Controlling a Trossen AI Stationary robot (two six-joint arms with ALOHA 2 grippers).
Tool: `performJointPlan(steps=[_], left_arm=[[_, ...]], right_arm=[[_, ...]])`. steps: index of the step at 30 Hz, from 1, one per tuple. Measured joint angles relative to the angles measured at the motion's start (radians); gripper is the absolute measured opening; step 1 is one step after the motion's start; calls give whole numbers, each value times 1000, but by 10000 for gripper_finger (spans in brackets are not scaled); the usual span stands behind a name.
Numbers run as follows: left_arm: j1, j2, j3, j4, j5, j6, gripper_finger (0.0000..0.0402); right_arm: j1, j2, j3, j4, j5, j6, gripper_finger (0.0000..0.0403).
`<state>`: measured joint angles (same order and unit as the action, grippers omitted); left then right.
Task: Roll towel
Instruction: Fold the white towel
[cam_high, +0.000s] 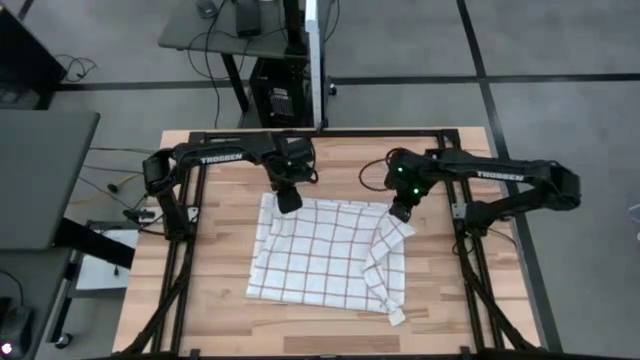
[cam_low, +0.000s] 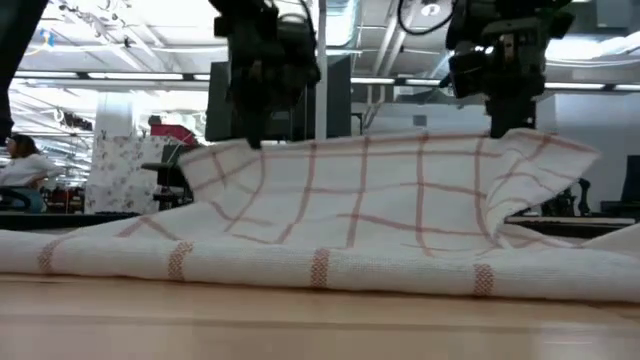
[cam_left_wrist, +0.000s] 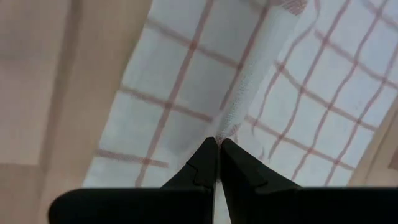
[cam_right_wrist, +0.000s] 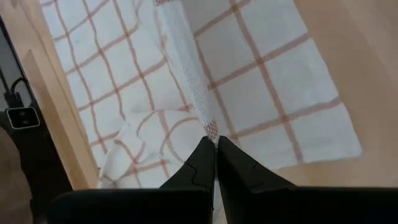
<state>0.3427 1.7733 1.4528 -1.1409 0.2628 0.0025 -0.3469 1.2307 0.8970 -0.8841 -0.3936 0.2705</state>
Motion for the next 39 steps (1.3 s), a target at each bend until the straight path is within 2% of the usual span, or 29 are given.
performJointPlan(steps=[8,17,28,33,39], left_arm=[[31,-96,-168,149,3,-49,0],[100,-105,-179,228,-28,-35,0],[102,-103,-214,250,-38,-50,0],[106,-103,-216,235,-66,-58,16],[114,-103,-198,196,-198,-1,87]], right_arm=[[-63,91,2,-6,-41,-101,0],[-139,99,0,-3,-35,-125,0],[-147,99,-69,102,-27,-117,6],[-156,99,-72,96,-13,-86,47],[-217,96,-54,80,-8,-137,130]])
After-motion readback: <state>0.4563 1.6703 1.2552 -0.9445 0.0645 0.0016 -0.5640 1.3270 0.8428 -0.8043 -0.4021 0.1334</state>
